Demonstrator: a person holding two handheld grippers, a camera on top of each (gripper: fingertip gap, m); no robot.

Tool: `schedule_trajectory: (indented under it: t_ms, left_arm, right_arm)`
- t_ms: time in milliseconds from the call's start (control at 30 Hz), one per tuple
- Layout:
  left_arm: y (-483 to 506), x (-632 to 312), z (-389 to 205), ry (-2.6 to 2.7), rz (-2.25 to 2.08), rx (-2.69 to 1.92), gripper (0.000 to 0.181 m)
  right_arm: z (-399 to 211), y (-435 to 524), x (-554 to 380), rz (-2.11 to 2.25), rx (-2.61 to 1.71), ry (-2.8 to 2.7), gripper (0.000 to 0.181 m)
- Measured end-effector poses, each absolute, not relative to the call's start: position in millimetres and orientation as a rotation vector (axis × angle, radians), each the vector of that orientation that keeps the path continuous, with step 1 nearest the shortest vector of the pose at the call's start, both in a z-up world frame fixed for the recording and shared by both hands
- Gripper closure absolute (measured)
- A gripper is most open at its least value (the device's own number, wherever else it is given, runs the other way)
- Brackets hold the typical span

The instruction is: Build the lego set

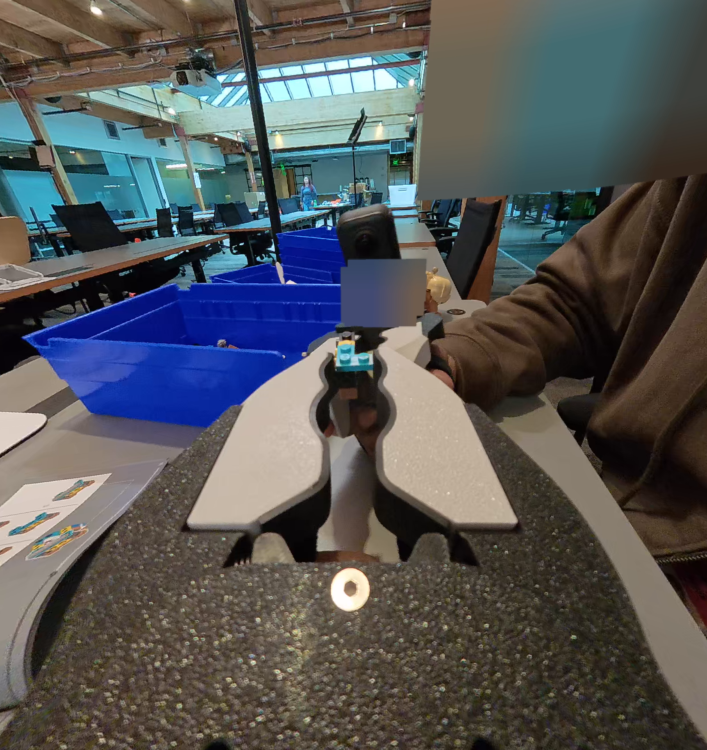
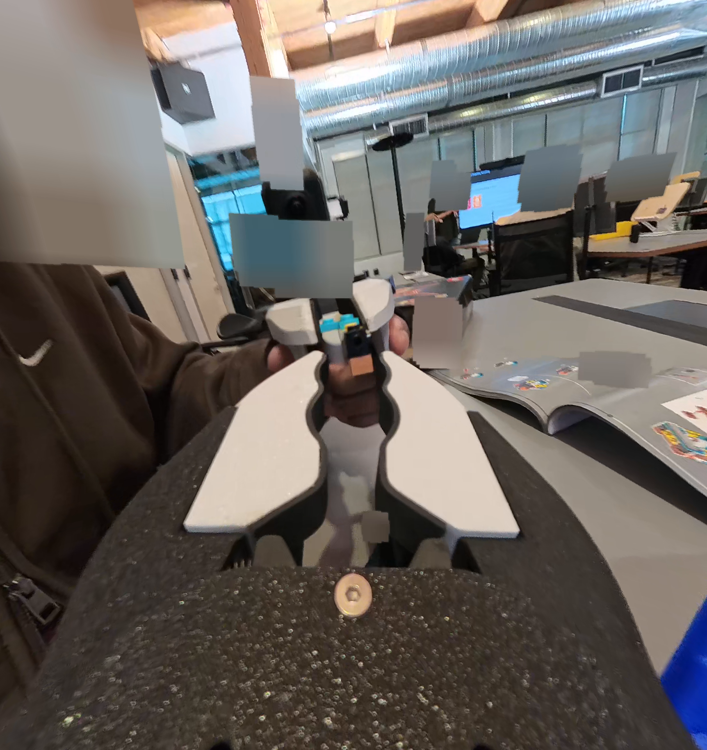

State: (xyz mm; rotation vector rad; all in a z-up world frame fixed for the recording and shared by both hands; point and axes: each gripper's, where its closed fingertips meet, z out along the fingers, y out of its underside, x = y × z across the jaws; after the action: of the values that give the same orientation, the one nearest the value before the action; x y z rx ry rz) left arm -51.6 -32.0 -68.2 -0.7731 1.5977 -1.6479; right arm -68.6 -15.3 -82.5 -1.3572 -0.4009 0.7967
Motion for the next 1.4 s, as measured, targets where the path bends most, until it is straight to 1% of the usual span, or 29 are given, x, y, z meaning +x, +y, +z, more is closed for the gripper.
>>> schedule_trajectory:
  t_ms: [67, 300, 367, 433, 633, 767, 833, 1033, 1167, 1400]
  left_arm:
    - [-27.2, -52.8, -71.2, 1.611, -1.621, -0.779, 0.163]
    - [-19.9, -60.3, -89.8, 1.747, -1.501, -0.754, 0.163]
    - [-19.3, -61.0, -94.1, 1.772, -1.493, -0.761, 0.163]
    - [-20.2, -61.5, -95.2, 1.779, -1.506, -0.76, 0.163]
    - [-18.1, -60.4, -95.4, 1.755, -1.554, -0.792, 0.163]
    - [-16.1, -60.2, -97.2, 1.749, -1.572, -0.814, 0.149]
    - [-16.3, -59.1, -99.7, 1.756, -1.577, -0.829, 0.148]
    - [-17.7, -54.6, -104.5, 1.758, -1.59, -0.865, 0.152]
    - [-20.1, -57.1, -104.3, 1.762, -1.632, -0.859, 0.163]
    - [-23.0, -61.5, -103.1, 1.762, -1.752, -0.876, 0.163]
  right_arm:
    - [-87.9, -13.0, -67.5, 0.727, -1.388, -0.428, 0.157]
    - [-94.3, -11.5, -62.8, 0.487, -1.473, -0.516, 0.155]
    - [-97.3, -10.6, -62.3, 0.441, -1.501, -0.53, 0.159]
    - [-99.5, -9.3, -62.3, 0.408, -1.518, -0.531, 0.168]
    - [-100.3, -7.8, -61.8, 0.462, -1.537, -0.478, 0.169]
    - [-96.0, -7.4, -55.2, 0.537, -1.515, -0.4, 0.171]
    - [-94.6, -7.6, -52.1, 0.577, -1.506, -0.374, 0.171]
    - [-97.1, -9.3, -58.3, 0.605, -1.5, -0.412, 0.171]
    - [-97.0, -11.0, -63.0, 0.615, -1.49, -0.438, 0.171]
    - [-96.0, -14.0, -65.5, 0.632, -1.475, -0.46, 0.171]
